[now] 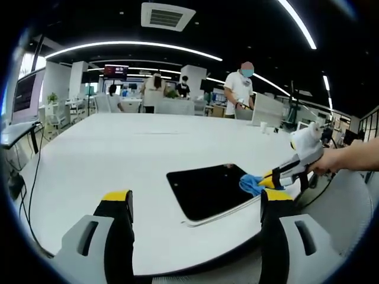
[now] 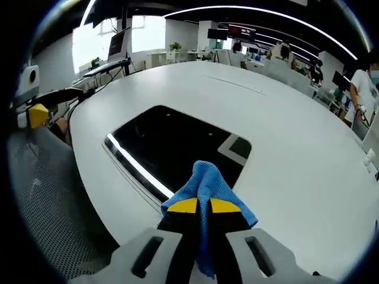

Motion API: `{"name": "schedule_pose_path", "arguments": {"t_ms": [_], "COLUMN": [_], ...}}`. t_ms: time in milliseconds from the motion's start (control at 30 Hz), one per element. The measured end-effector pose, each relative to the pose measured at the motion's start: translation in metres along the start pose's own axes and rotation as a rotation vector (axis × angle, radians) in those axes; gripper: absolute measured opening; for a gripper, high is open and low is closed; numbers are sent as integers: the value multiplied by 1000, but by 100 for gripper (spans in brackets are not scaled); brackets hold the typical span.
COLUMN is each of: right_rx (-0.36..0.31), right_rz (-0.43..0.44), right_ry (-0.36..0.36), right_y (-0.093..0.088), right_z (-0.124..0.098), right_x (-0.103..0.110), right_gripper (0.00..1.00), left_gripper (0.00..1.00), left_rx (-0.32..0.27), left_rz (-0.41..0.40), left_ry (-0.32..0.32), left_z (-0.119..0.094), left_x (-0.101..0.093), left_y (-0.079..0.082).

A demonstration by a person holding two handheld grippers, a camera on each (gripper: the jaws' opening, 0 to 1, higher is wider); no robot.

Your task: Wipe the mirror surface with the cleaning cloth until all visible marks leave the cleaned area.

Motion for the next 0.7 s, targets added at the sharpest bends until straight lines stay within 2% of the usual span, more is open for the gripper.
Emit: {"name": "schedule_pose_path", "arguments": {"t_ms": [467,700], "right_rx": [18,32], "right_rz": [-20,-81], "right_ry": [8,0], "right_y": [1,4], "right_z": [-2,-2], "right_x": [3,8], "right_gripper": [0,0], "left_gripper": [86,85], "left_rx": [-1,1], "left_rz": [-1,-1], "left_ry": [-4,-8], "left_z": [0,1], "left_x": [0,-1], "left_y": [0,0]}}
Point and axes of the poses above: the point that each gripper's makers call its tool centre point, and the gripper's own axes: z roughly forward along the fingers, x roughly to its left, y roughly out of its top, the point moved 10 cm from there along -z, roughly backward along the fingers, and after that the axes turned 4 degrees about -x, right-handed, at the moved point
